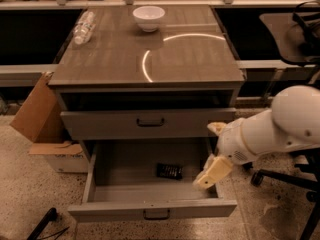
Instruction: Pick rxbar chocolate from middle drawer and place on counter
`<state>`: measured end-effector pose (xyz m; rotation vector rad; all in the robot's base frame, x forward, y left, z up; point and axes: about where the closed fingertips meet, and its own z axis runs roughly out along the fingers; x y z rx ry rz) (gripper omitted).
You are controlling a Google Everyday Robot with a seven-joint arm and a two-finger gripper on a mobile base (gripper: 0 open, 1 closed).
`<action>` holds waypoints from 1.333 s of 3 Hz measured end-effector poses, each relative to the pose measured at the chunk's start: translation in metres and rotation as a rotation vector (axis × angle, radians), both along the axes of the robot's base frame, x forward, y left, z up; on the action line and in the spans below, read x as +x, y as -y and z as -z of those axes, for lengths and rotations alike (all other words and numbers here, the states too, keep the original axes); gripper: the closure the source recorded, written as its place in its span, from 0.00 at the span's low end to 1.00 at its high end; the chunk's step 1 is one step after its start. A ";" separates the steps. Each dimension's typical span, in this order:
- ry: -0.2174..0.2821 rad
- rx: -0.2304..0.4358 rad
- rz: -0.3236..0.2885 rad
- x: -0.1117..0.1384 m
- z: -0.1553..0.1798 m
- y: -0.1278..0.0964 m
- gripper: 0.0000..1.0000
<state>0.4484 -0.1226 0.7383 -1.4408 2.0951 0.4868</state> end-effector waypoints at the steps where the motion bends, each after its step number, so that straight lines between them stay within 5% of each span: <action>1: -0.008 0.047 0.006 0.015 0.063 -0.007 0.00; 2: -0.037 0.130 0.008 0.031 0.127 -0.020 0.00; 4: -0.080 0.160 0.007 0.028 0.156 -0.025 0.00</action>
Offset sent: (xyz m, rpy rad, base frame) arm 0.0520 0.0327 -0.2136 0.2442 0.0883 -0.0160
